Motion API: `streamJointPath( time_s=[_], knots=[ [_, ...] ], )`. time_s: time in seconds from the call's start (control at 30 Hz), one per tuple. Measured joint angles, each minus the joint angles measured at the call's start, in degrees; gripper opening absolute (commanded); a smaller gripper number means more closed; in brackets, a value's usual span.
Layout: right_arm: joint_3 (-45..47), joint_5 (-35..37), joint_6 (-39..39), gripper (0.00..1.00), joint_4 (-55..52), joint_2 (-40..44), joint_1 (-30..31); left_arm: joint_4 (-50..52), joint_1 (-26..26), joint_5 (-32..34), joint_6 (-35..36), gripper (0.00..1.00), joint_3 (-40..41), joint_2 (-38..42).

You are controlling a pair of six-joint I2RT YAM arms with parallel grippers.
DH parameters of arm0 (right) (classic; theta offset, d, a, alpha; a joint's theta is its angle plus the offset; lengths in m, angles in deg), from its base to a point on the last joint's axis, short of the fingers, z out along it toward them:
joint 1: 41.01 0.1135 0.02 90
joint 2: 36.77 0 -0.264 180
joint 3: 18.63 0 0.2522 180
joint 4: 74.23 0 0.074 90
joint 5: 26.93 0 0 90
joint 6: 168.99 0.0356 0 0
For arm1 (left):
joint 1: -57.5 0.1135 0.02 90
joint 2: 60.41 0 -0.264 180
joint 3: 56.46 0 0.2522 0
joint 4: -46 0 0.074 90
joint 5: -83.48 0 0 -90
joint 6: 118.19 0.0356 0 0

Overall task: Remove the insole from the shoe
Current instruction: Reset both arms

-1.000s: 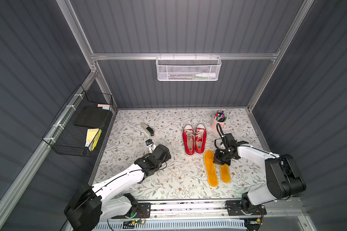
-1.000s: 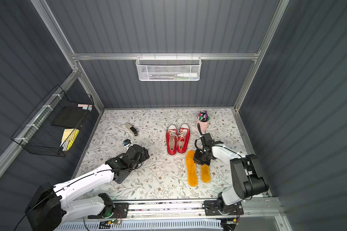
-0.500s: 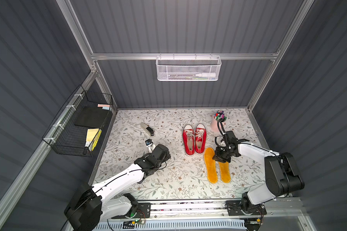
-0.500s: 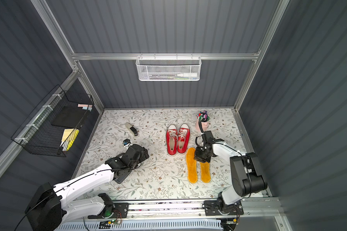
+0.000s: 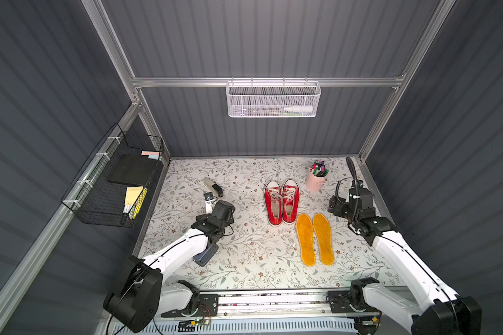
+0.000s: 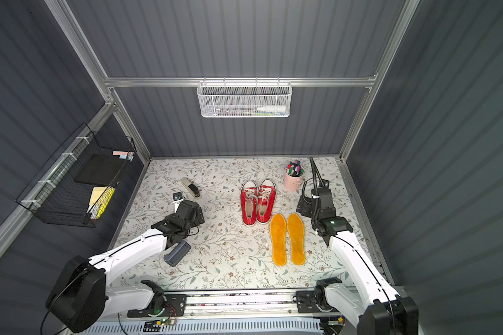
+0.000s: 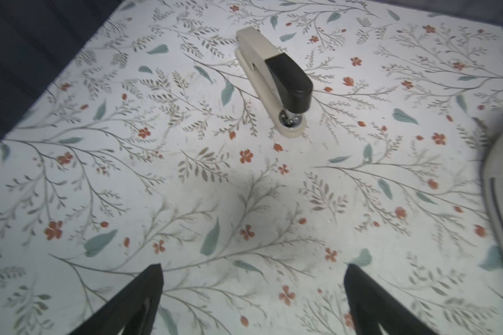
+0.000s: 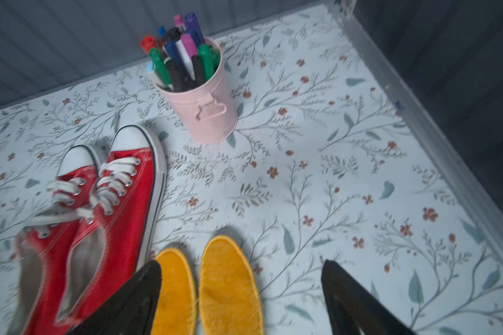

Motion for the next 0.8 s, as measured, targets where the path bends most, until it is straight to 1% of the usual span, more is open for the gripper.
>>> streamJointPath(
  time_s=[0.1, 0.17, 0.23, 0.3, 0.43, 0.5, 0.53, 0.57, 0.67, 0.73, 0.8],
  knots=[
    [3.9, 2.8, -5.2, 0.90, 9.0, -8.5, -0.4, -6.8, 3.8, -0.1, 5.6, 1.00, 3.5, -1.4],
    [5.2, 3.3, -7.1, 0.90, 14.9, -14.3, -1.5, -10.3, 6.6, -1.6, 9.0, 0.99, 4.8, -3.7],
    [7.7, 2.9, -8.5, 0.90, 23.1, -17.6, -3.1, -14.2, 8.7, -2.9, 12.3, 1.00, 5.2, -6.3],
    [11.5, 1.5, -10.6, 0.89, 33.4, -20.0, -4.8, -19.5, 10.0, -4.6, 15.5, 1.00, 6.2, -7.9],
    [15.6, -3.8, -11.6, 0.91, 45.9, -23.5, -8.0, -32.7, 11.3, -8.5, 20.9, 0.99, 11.7, -10.0],
    [17.4, -6.7, -12.4, 0.92, 54.4, -26.5, -9.4, -39.6, 11.9, -10.9, 23.5, 1.00, 15.2, -11.7],
    [17.9, -7.5, -12.6, 0.97, 57.3, -28.0, -9.9, -41.7, 12.3, -12.2, 24.6, 0.99, 16.2, -12.7],
    [18.4, -7.9, -12.5, 0.99, 59.8, -29.3, -10.1, -44.0, 12.8, -13.8, 26.1, 1.00, 16.8, -13.8],
    [18.1, -7.6, -12.2, 0.99, 59.8, -29.4, -10.3, -51.6, 15.1, -19.0, 29.0, 0.99, 16.8, -17.5],
    [16.7, -7.4, -11.7, 0.99, 56.8, -27.3, -10.3, -56.8, 18.3, -22.7, 29.0, 1.00, 16.8, -20.7],
    [15.5, -7.2, -11.5, 0.99, 56.1, -25.2, -10.3, -58.6, 21.4, -24.9, 28.5, 0.99, 17.0, -22.5]
  ],
)
